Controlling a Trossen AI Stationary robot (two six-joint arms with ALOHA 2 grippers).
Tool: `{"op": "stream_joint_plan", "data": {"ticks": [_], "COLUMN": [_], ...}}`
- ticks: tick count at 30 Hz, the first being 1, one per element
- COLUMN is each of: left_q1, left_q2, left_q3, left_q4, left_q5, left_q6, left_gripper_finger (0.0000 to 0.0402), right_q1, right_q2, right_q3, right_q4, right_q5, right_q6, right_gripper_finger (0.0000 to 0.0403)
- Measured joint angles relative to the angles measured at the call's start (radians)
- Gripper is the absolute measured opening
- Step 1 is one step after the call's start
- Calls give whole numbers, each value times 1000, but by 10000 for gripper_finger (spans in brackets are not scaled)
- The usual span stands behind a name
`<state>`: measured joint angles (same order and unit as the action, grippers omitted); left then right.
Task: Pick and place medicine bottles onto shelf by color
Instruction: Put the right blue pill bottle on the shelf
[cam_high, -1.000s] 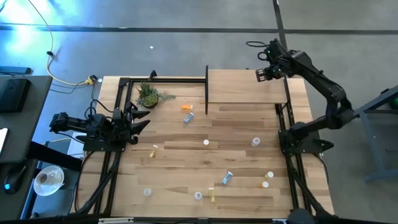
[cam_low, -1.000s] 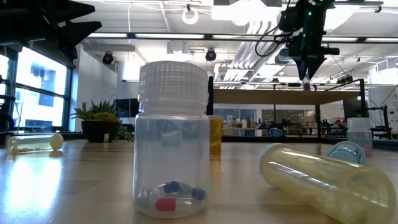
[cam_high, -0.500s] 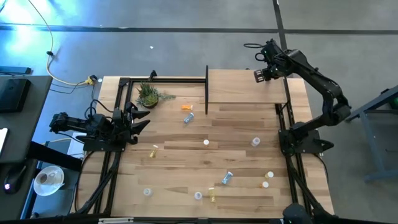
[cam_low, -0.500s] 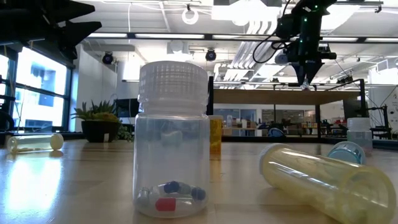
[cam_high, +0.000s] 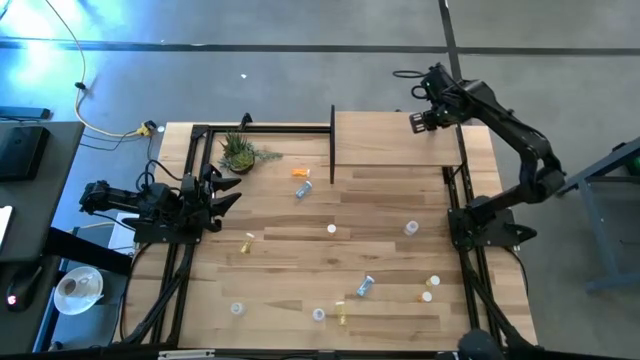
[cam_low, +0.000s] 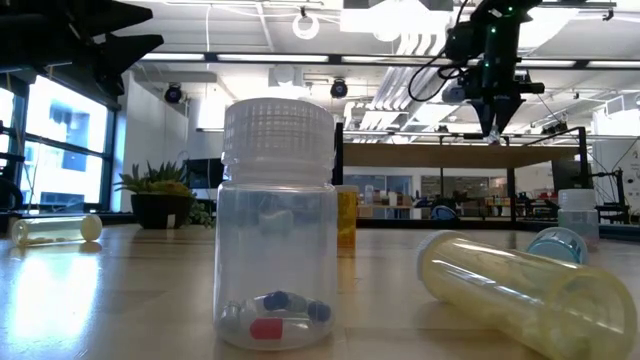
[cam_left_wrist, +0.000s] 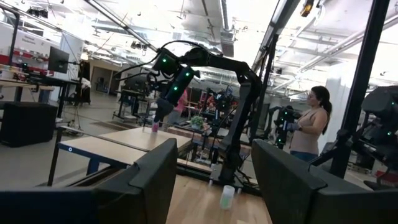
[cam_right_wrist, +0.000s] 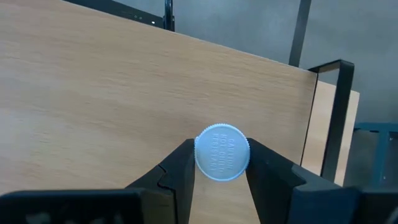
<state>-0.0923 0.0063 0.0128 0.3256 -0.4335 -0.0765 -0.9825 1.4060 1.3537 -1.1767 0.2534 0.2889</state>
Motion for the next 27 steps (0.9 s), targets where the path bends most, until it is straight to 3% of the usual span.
{"op": "stream_joint_plan", "data": {"ticks": [15,27], "left_q1": [0,0], "left_q2": [0,0], "left_q3": [0,0], "left_q4": [0,0], "left_q5": [0,0], "left_q6": [-2,-2], "left_gripper_finger": [197,197], "right_q1": [0,0], "right_q2": [-8,-9], "right_q3": [0,0], "right_q4": [20,31], "right_q5": [-64,-56], "right_q6": [10,25], "right_gripper_finger": [121,121]}}
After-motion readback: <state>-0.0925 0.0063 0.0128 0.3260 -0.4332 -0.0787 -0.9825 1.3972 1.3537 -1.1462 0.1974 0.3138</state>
